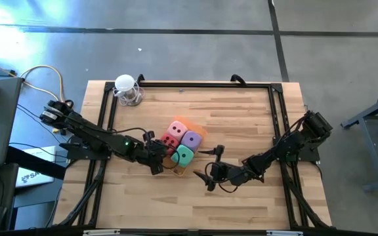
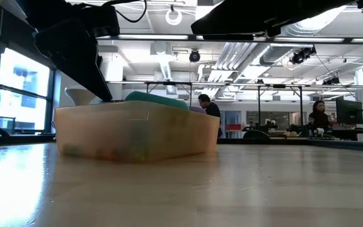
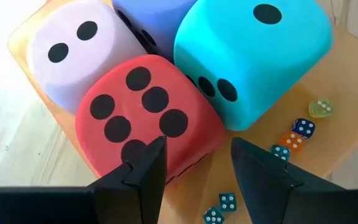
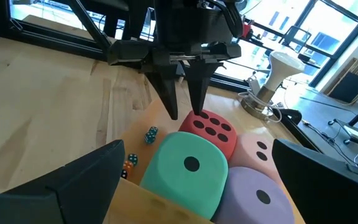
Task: Pick & Place Dice
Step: Put the small light blue die into the orange bin
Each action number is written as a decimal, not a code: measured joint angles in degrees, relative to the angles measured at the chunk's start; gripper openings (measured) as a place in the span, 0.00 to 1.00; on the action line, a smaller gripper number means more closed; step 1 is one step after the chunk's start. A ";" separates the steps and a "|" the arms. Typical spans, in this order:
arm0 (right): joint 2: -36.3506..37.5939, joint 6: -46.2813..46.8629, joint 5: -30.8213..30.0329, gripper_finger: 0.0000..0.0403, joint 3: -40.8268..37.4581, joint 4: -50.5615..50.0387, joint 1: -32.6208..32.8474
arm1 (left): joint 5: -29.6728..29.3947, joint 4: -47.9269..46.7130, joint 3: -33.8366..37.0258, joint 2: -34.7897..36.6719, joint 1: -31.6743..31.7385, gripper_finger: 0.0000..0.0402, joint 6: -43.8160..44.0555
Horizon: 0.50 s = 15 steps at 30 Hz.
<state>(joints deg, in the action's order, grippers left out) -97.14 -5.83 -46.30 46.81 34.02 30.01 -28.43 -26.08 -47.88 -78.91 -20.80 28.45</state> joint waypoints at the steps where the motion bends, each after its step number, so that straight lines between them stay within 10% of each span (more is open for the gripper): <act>1: 0.00 -0.02 0.00 0.99 0.00 0.00 0.00 | 0.03 0.00 0.00 0.00 0.00 0.42 0.00; 15: 0.00 0.03 2.39 0.99 0.00 0.00 -0.17 | 5.04 1.05 0.00 0.00 -5.97 0.42 -14.45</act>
<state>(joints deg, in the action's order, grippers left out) -97.14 -5.80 -43.91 46.81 34.02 29.85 -23.39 -25.03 -47.88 -78.91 -26.76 14.00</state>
